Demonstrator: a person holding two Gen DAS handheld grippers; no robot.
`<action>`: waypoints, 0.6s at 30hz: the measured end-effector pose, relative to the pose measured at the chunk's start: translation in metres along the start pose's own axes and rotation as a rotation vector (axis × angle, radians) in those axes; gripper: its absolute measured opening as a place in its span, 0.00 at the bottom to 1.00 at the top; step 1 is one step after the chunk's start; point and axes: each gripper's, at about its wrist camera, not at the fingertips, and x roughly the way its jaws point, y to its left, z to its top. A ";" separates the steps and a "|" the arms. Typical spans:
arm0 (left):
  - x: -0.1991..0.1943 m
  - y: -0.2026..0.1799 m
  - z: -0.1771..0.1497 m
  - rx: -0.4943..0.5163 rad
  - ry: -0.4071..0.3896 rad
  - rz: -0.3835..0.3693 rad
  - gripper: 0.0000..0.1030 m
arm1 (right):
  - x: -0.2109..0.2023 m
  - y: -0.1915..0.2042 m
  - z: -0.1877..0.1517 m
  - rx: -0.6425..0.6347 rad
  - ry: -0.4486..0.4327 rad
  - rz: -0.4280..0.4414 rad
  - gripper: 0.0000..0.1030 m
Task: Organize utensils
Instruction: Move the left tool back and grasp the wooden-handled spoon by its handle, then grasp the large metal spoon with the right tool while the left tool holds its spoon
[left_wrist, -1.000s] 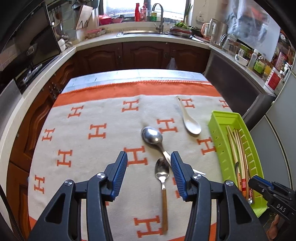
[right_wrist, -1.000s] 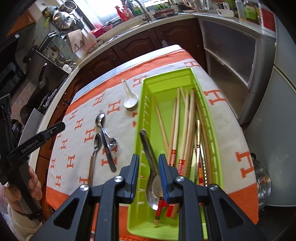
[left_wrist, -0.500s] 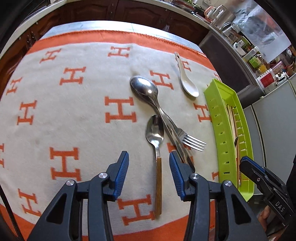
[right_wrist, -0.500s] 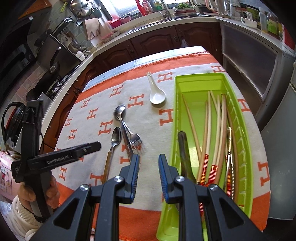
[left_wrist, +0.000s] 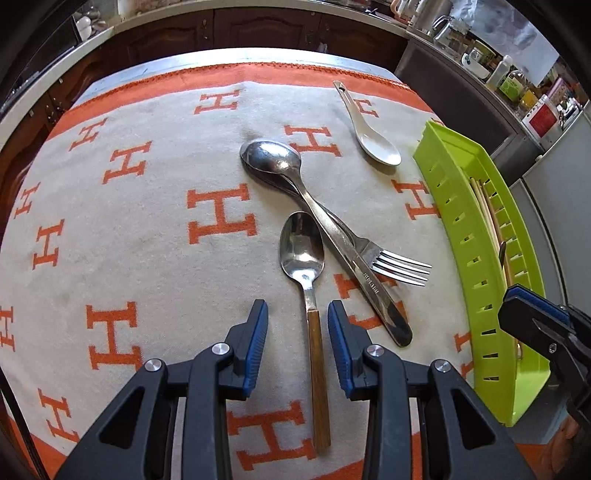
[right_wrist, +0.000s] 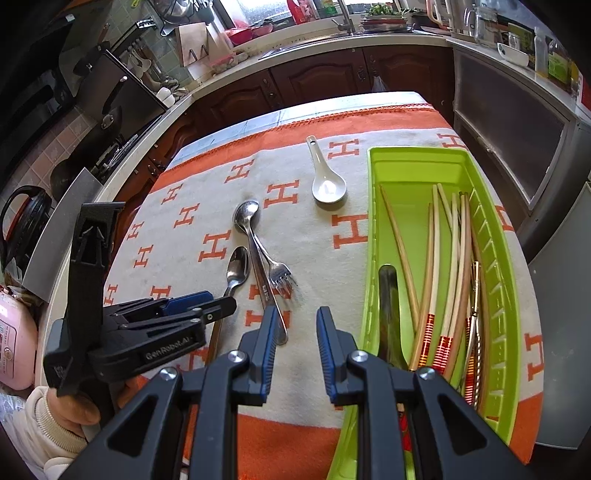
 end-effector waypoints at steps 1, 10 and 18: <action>0.001 -0.005 -0.001 0.017 -0.018 0.029 0.31 | 0.001 0.001 0.000 -0.003 0.001 0.000 0.21; -0.004 -0.014 -0.015 0.086 -0.131 0.084 0.04 | 0.009 0.007 -0.001 -0.034 0.017 -0.001 0.21; -0.018 0.027 -0.014 -0.021 -0.164 0.046 0.04 | 0.025 0.027 0.014 -0.109 0.022 0.010 0.21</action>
